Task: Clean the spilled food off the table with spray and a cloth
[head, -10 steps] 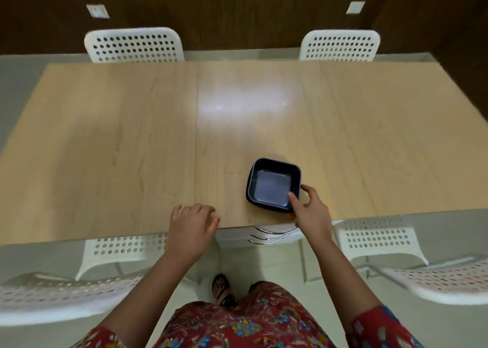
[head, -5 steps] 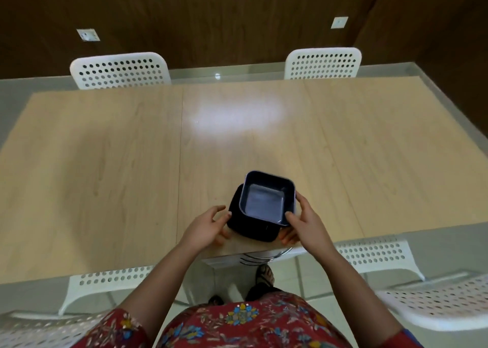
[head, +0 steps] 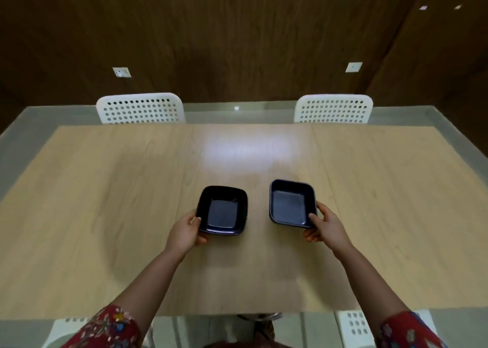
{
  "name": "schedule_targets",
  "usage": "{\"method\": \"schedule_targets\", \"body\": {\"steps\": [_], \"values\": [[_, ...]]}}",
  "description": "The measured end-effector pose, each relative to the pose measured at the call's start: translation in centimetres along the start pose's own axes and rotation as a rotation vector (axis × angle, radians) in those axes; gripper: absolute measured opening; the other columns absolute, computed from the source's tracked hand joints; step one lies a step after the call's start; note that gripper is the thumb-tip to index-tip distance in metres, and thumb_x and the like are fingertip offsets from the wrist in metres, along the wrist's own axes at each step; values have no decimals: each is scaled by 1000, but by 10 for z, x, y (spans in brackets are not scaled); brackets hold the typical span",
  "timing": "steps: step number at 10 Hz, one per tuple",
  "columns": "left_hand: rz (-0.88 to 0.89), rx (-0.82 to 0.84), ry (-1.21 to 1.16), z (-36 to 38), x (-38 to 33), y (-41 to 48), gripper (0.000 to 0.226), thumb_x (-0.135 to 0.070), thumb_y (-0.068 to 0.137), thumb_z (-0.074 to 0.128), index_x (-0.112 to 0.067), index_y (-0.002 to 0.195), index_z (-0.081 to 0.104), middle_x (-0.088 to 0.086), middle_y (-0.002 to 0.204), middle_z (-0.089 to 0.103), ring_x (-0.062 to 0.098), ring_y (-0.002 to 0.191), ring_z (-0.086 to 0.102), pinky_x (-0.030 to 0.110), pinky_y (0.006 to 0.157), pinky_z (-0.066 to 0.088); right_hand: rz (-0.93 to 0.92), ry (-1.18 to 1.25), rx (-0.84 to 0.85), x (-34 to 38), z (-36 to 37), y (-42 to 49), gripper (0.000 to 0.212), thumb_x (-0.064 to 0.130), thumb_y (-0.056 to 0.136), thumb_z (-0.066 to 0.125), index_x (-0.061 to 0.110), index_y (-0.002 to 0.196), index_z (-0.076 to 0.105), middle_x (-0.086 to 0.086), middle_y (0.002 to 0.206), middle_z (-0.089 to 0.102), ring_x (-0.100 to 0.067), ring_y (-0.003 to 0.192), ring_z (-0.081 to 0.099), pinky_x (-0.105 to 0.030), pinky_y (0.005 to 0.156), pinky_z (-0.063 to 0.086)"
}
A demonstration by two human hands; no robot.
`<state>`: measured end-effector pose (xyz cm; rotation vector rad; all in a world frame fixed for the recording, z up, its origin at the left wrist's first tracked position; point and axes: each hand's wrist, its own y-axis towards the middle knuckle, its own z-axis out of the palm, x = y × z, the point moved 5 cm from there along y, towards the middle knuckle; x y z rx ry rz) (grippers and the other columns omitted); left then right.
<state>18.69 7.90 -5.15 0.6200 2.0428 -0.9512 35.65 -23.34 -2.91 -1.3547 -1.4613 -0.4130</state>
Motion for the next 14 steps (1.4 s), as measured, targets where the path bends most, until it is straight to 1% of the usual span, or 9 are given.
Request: {"method": "schedule_targets", "body": {"steps": [2, 7, 8, 9, 10, 11, 12, 13, 14], "values": [[-67, -88, -35, -17, -15, 37, 34, -13, 103, 37, -11, 134, 52, 11, 102, 63, 21, 52, 61, 27, 49, 48, -20, -48, 19, 12, 1, 44, 40, 13, 101, 43, 18, 141, 42, -13, 73, 69, -27, 57, 64, -30, 53, 50], [-100, -77, -41, -20, -13, 58, 32, -14, 104, 36, -12, 130, 53, 21, 101, 67, 22, 59, 62, 19, 38, 44, 22, -115, -35, 8, -5, 90, 44, 18, 101, 44, 22, 144, 39, -11, 68, 70, -25, 57, 66, -40, 66, 56], [-107, -73, -39, -20, -14, 56, 30, -16, 103, 38, -11, 129, 53, 20, 99, 67, 21, 59, 61, 17, 35, 42, 28, -150, -50, 7, -5, 89, 41, 20, 101, 45, 22, 141, 42, -9, 67, 71, -24, 56, 67, -37, 63, 56], [-98, -71, -21, -19, -13, 55, 31, -17, 103, 38, -10, 129, 54, 17, 94, 67, 20, 58, 60, 18, 37, 42, 52, -174, -54, 7, -6, 86, 38, 25, 100, 46, 19, 137, 47, -7, 67, 71, -20, 50, 63, -29, 56, 50], [-107, -56, -3, -19, -11, 52, 33, -18, 103, 38, -11, 132, 52, 13, 86, 68, 19, 57, 61, 23, 45, 43, 62, -226, -75, 6, -7, 81, 39, 33, 99, 47, 19, 135, 48, -4, 71, 71, -21, 56, 66, -35, 64, 57], [-102, -72, 44, -24, -12, 50, 40, -27, 102, 42, -12, 139, 47, 11, 85, 68, 19, 57, 60, 24, 45, 44, 83, -337, -135, 6, -12, 74, 48, 47, 97, 44, 20, 137, 47, 0, 73, 71, -19, 61, 68, -36, 68, 56], [-59, -168, 210, -39, -20, 39, 51, -40, 100, 41, -15, 144, 40, 5, 82, 69, 21, 60, 64, 30, 61, 50, 57, -524, -258, 18, -20, 61, 50, 54, 95, 39, 24, 134, 50, 2, 85, 72, -20, 74, 69, -28, 67, 49], [30, -225, 303, -50, -46, 34, 43, -38, 99, 42, -18, 136, 49, -1, 80, 70, 17, 62, 66, 29, 65, 50, -7, -621, -328, 41, -25, 57, 43, 49, 94, 40, 26, 127, 57, 1, 99, 72, -23, 89, 67, -27, 66, 45], [127, -193, 331, -58, -84, 30, 35, -37, 99, 45, -21, 129, 55, -5, 77, 70, 16, 63, 68, 29, 66, 51, -66, -542, -323, 70, -28, 51, 36, 47, 92, 43, 29, 117, 61, 3, 93, 73, -21, 85, 67, -27, 68, 48]]}}
